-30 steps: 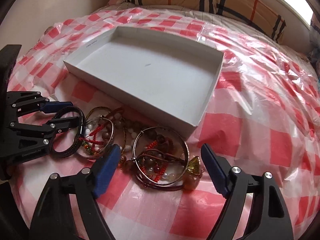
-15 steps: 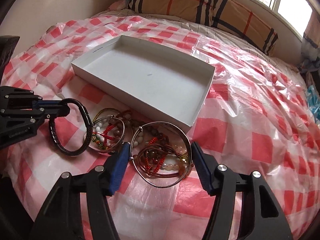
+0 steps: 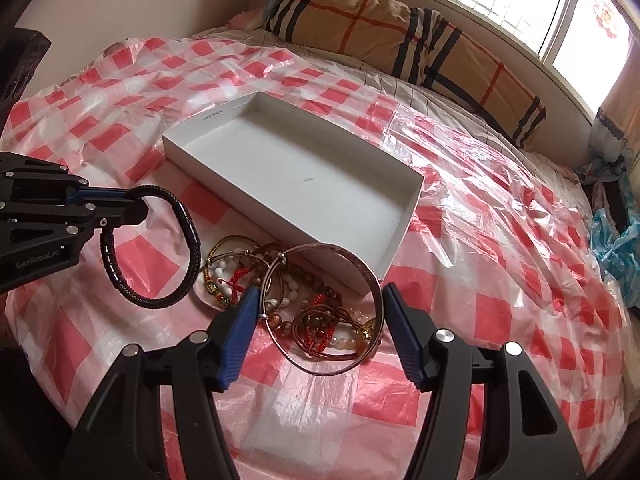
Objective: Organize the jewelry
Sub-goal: 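Lift the black bracelet with the left tool while the right tool grasps the silver bangle, then lower both bracelets into the white box and open both tools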
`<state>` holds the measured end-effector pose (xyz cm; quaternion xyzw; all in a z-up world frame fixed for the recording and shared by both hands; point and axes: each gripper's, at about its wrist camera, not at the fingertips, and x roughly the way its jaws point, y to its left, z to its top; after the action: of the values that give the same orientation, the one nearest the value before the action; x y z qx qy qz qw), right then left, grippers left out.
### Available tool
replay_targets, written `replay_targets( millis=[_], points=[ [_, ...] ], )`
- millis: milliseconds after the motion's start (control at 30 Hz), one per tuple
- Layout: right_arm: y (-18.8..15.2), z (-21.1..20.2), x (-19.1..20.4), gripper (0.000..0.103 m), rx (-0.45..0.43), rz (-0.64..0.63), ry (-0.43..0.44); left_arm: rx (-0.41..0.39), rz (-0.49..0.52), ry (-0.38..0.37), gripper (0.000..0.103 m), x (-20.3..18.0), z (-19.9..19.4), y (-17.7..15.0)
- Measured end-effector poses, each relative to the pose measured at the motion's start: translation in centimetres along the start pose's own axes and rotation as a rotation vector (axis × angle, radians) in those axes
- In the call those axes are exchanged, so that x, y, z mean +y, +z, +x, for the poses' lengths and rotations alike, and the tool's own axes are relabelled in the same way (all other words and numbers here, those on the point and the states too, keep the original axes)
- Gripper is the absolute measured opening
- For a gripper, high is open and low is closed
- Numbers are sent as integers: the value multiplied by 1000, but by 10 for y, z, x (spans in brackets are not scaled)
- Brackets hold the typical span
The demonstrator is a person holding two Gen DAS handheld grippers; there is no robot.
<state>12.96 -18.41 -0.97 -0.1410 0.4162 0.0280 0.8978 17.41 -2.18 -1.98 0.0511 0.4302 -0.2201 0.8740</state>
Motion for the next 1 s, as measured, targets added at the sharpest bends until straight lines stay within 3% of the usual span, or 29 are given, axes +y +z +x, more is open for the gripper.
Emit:
replay_targets(
  millis=[100,167,300,1000],
  points=[
    [2,-4,-3,61,-9,28,32,-15,-1,2,7,0,-5,4],
    [4,-4,-12,61,-7,90,113,-22,-1,4,7,0,-7,7],
    [5,-2,-21,61,1,156,177,-32,-2,7,7,0,-7,13],
    [40,40,-47,61,-27,198,144,-87,-39,27,7,9,33,68]
  ],
)
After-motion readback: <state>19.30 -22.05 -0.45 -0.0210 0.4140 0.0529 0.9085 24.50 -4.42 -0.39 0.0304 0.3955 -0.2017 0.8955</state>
